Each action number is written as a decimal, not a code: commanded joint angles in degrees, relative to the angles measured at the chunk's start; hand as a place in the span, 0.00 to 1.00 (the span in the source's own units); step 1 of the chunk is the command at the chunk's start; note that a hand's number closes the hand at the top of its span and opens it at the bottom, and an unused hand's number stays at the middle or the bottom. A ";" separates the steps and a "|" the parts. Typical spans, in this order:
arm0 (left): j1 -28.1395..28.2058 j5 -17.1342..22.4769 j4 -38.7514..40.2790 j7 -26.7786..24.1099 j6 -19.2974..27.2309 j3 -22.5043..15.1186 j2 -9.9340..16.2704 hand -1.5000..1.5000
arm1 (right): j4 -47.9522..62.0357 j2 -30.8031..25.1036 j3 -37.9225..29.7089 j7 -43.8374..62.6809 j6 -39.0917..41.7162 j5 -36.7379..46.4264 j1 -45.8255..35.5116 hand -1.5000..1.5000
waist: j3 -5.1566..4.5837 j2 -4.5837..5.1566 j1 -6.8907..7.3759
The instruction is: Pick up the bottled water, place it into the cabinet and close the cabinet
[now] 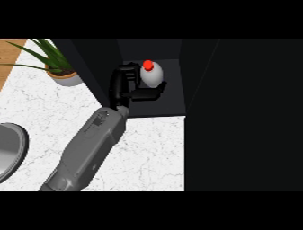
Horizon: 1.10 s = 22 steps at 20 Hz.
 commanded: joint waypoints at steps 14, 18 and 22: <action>-18.02 -0.45 26.14 -9.15 2.94 5.80 0.02 0.00 | -4.89 1.34 0.01 1.01 1.83 -3.25 1.88 0.00 | 0.01 0.71 -1.58; -20.04 -1.85 29.74 -9.13 3.19 5.48 0.56 0.00 | -5.52 0.21 -0.98 1.49 1.62 -6.12 2.14 0.00 | 0.00 0.63 -1.24; -20.73 -0.87 31.91 -10.09 2.13 6.71 0.12 0.00 | -5.71 -0.95 -1.77 2.37 0.43 -6.67 1.30 0.00 | -0.04 0.84 -1.34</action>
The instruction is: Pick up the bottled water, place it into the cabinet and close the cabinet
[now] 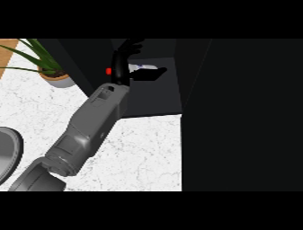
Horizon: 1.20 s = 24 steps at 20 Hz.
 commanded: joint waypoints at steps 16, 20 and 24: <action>-2.07 3.52 -0.26 -10.96 -8.39 2.58 -0.20 0.00 | -8.02 -0.49 -1.92 3.17 -2.39 -2.88 0.09 0.00 | -0.02 -0.36 -0.12; -1.08 6.36 -3.85 -10.60 -9.16 0.38 -0.20 0.00 | -5.80 0.16 -0.25 4.74 -3.22 -1.30 -1.52 0.00 | 0.04 -0.79 0.98; 5.01 10.42 -7.72 -14.01 -8.72 -3.13 -0.20 0.00 | -6.95 1.05 -1.04 4.60 -3.64 -1.20 -2.02 0.00 | 0.03 -0.92 0.99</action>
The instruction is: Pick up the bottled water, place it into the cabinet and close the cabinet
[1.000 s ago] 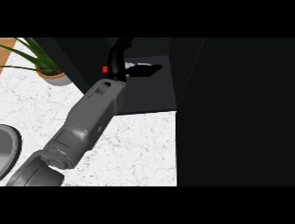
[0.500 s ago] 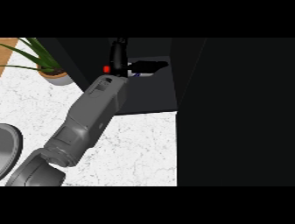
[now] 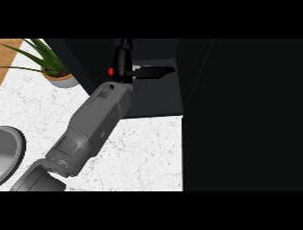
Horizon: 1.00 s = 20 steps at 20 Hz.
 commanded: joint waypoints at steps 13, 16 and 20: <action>24.57 8.48 -34.83 5.95 6.63 -21.05 -0.01 0.00 | -8.30 1.57 -2.79 4.79 -4.18 -2.38 1.49 0.00 | 0.02 -1.04 3.67; 28.76 8.61 -41.58 6.12 8.24 -24.70 -0.01 0.00 | -9.19 2.00 -1.16 6.06 -6.08 -0.68 -0.57 0.00 | 0.02 -0.74 3.60; 39.82 5.93 -49.37 2.97 9.04 -28.59 0.01 0.00 | -10.36 3.15 -0.43 6.54 -7.93 1.27 -0.88 0.00 | 0.00 -0.75 3.99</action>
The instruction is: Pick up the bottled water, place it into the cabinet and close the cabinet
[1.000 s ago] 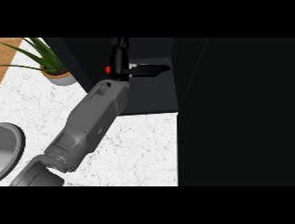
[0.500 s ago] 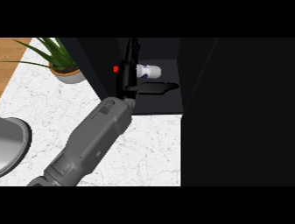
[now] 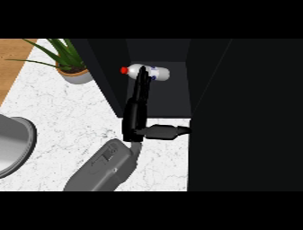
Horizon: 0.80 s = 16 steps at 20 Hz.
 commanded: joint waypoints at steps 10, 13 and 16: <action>21.81 -2.09 -25.54 1.96 -5.21 -8.91 12.13 1.00 | -9.28 -2.23 -0.30 4.65 1.92 0.90 0.92 1.00 | -0.03 0.26 0.02; 27.93 -5.86 -33.86 3.06 0.45 -15.09 12.73 1.00 | -10.22 -0.90 3.67 4.98 5.23 3.28 2.66 1.00 | 0.03 -0.01 0.20; 32.30 -5.47 -36.46 1.29 -2.00 -13.14 18.00 1.00 | -10.89 1.18 4.57 4.36 8.38 5.28 4.75 1.00 | 0.00 0.04 -0.39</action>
